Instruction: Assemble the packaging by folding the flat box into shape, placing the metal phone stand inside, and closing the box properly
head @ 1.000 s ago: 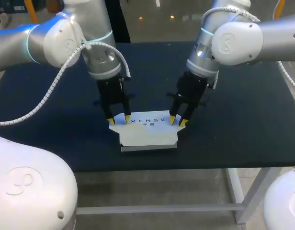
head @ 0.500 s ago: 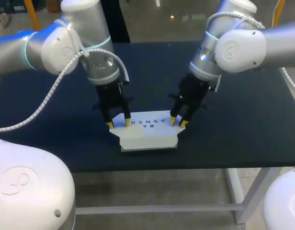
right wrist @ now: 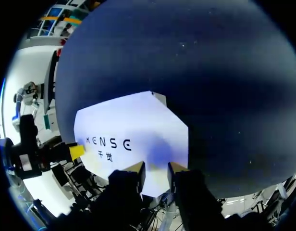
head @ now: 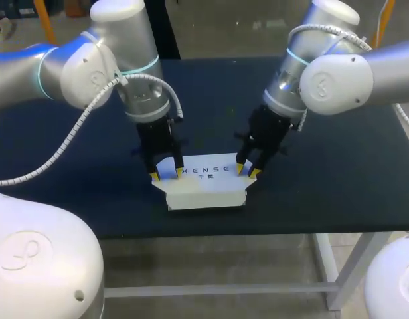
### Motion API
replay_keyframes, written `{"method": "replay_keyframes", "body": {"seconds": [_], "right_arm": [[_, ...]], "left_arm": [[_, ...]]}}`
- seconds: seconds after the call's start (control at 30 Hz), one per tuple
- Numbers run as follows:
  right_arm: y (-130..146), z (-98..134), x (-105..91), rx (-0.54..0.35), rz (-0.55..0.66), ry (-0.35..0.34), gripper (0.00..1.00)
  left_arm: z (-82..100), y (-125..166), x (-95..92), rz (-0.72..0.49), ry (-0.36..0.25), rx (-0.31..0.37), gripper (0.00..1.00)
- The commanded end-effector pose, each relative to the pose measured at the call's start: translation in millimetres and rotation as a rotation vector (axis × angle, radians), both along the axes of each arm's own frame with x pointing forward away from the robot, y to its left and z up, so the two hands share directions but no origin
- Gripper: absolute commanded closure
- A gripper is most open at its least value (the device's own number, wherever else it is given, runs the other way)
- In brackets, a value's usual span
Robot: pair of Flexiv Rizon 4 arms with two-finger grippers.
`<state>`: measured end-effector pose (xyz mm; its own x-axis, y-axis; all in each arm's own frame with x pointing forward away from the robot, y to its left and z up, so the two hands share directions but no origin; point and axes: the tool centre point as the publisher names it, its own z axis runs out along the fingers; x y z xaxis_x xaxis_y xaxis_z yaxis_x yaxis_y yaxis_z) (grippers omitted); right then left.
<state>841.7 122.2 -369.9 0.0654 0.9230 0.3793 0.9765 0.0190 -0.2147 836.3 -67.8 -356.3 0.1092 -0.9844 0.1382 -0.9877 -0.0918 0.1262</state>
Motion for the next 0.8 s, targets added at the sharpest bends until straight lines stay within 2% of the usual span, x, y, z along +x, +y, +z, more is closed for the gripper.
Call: {"method": "replay_keyframes", "body": {"seconds": [0.03,0.47,0.8], "right_arm": [[-1.1,-3.4,-4.7,0.009,-0.002,-0.016,0.64],[-2.9,-8.1,-6.5,0.014,-0.043,-0.103,0.64],[-2.3,-12.5,-7.0,0.063,-0.063,-0.135,0.62]], "left_arm": [[-1.8,-1.2,-1.1,-0.001,-0.005,0.004,0.41],[-9.2,-0.8,-4.4,0.004,-0.048,-0.005,0.34],[-12.7,3.6,-5.5,0.001,-0.092,-0.042,0.35]]}}
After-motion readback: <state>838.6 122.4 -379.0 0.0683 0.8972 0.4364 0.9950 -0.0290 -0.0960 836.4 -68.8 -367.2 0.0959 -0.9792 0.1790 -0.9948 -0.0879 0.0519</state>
